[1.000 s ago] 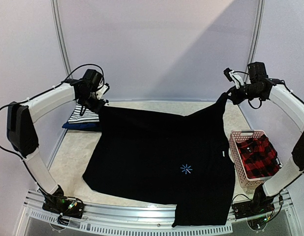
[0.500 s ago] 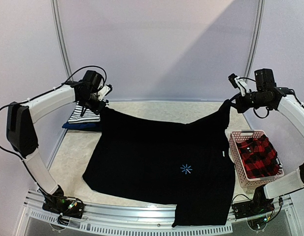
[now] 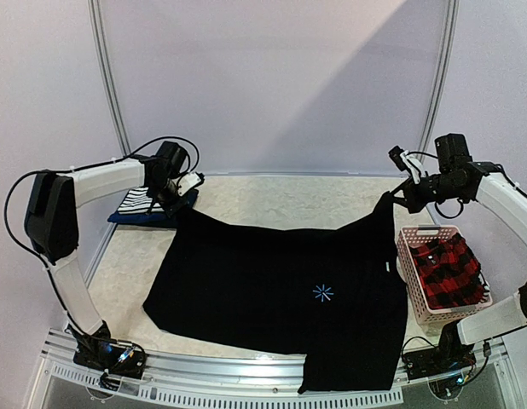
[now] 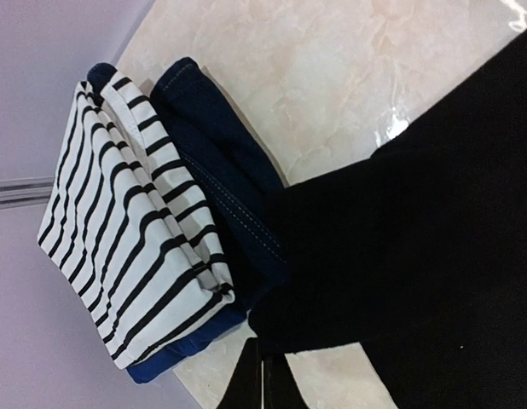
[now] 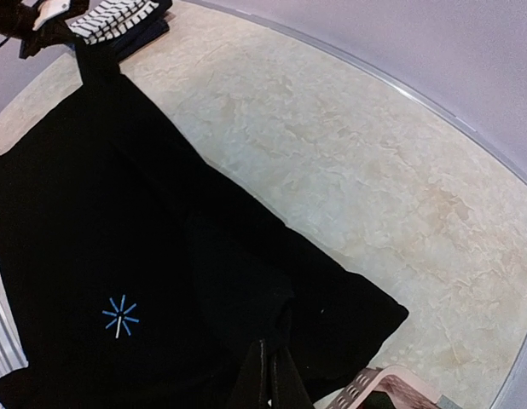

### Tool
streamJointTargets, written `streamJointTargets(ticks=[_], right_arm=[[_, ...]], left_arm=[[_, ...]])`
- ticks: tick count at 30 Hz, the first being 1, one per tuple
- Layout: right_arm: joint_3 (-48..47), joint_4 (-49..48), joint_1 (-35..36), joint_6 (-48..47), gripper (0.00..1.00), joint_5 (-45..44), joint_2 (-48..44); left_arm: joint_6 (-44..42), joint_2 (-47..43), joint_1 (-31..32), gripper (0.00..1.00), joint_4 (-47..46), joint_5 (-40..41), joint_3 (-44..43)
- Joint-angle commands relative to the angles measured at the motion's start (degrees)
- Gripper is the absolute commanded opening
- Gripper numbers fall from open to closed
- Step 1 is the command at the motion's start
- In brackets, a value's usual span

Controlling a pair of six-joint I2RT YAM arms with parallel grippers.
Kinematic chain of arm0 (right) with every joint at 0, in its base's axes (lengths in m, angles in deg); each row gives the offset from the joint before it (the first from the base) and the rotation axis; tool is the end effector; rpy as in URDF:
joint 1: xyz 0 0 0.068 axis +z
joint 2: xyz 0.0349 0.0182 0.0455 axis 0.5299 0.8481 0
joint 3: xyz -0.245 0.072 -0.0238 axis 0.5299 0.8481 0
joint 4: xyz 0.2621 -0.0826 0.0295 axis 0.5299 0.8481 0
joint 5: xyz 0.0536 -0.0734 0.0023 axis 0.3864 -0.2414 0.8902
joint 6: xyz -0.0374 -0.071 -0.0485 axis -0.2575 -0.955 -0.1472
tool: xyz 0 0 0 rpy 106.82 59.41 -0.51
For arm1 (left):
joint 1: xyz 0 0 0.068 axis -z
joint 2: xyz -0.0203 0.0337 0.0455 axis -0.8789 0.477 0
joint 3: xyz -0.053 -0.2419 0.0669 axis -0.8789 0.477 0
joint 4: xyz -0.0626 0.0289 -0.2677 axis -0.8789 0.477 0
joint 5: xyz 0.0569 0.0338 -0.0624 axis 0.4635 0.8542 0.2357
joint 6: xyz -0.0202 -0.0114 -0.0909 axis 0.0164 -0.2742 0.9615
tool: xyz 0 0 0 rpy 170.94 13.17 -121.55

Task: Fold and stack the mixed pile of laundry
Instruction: Fold the flattened T-shirt at the center of the board.

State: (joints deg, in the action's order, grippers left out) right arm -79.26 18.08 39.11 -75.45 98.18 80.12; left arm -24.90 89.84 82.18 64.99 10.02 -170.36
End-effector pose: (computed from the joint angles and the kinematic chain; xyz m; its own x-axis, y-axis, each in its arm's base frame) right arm 0.3172 0.0785 0.2697 -0.5253 -0.3741 -0.7643 -0.6430 0.7628 0.0686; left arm 0.4068 -0.1249 0.1683 -0.6325 0.7134 -0.3017 0.5515 0.6883 0.4713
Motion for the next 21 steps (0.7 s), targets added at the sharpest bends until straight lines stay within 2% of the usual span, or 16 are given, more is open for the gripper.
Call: streamJointTargets(ticks=[1, 6, 9, 15, 21], right_arm=[[1.8, 4.2, 1.6, -5.4, 0.0, 5.1, 0.3], [3.9, 5.7, 4.0, -8.9, 0.0, 5.8, 0.6], [4.5, 6.2, 4.0, -10.1, 0.0, 6.3, 0.0], [5.3, 6.8, 4.2, -11.6, 0.0, 7.6, -0.2], [6.2, 8.3, 4.6, -13.5, 0.0, 8.9, 0.6]], left_arm=[[-6.0, -3.1, -0.4, 0.0, -4.0, 1.7, 3.1], [-9.9, -3.3, -0.1, 0.0, -5.1, 3.6, 1.3], [-12.9, -5.6, 0.4, 0.0, -9.6, 4.9, 2.9], [-21.5, -11.6, 2.2, 0.0, -17.2, 1.9, 8.1], [-31.5, -17.2, 2.6, 0.0, -23.9, 0.3, 19.2]])
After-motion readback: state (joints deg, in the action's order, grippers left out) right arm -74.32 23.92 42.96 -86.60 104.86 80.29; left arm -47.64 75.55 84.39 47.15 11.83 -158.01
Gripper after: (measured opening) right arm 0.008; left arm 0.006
